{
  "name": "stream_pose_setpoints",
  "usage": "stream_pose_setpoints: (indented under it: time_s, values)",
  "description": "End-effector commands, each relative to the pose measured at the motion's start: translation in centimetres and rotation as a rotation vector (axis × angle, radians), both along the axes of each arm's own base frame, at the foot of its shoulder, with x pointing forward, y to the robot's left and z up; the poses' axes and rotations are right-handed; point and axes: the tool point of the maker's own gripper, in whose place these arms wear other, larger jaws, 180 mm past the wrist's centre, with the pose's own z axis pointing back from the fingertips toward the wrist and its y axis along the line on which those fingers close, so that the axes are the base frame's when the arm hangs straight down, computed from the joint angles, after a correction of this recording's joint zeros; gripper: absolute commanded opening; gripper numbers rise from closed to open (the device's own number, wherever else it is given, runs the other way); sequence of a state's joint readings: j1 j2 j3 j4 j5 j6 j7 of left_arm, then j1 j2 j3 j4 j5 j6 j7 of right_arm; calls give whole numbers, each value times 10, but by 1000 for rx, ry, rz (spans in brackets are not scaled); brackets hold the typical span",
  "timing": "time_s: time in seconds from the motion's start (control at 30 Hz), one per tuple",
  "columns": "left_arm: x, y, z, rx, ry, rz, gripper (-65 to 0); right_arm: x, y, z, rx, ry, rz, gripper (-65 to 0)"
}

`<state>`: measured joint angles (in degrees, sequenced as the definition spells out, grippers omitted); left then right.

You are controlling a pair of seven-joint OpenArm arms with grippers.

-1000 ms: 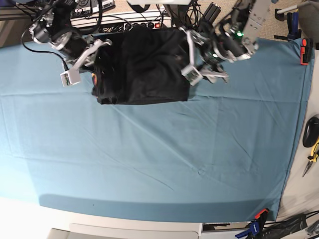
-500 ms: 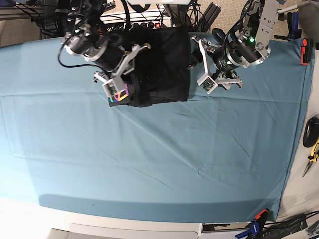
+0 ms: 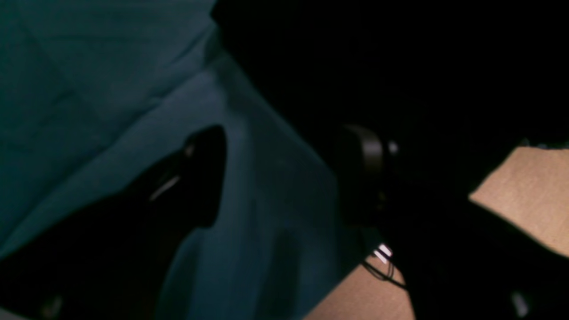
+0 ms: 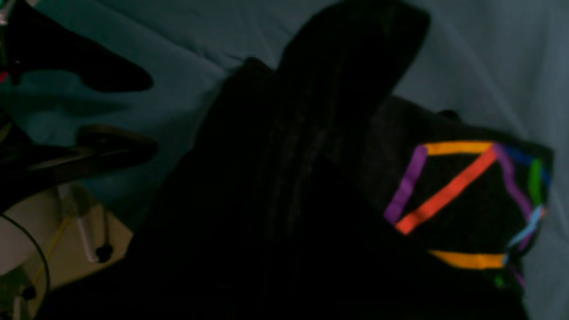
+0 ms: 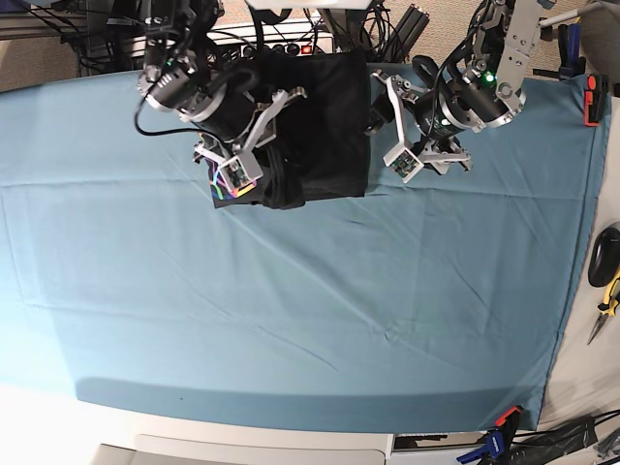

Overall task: Fold the T-shirt properly
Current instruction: 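Fold the sleeve end over toward the left gripper with the right gripper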

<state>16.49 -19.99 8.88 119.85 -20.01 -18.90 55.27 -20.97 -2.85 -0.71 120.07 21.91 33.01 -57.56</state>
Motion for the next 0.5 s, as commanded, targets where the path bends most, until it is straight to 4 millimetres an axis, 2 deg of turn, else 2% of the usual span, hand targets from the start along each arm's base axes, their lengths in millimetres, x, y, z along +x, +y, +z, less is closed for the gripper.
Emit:
stream_pose_setpoints:
  time_s: [0.0,0.23,0.27,0.33,0.37,0.4,0.47]
  values:
    - [4,-3,10,-24,-34,-5,-277,6,5,11,40,-41,-3,-650]
    - [4,-3,10,-24,-34,-5,-277,11,6,-2,46,-10,1,-650]
    - [5,-3,10,-24,-35,-5,-277,10,7,-2,45,-12,7,-613]
    - [4,-3,10,-24,-34,-5,-277,9,9,-1,45,-19,26,-453]
    - [4,-3,10,-24,-34,-5,-277,9,10,0,55,-21,32,-392]
    - [5,-3,10,-24,-35,-5,-277,8,12,2,70,-20,35,-363]
    - [4,-3,10,-24,-35,-5,-277,6,17,4,108,-8,45,-361]
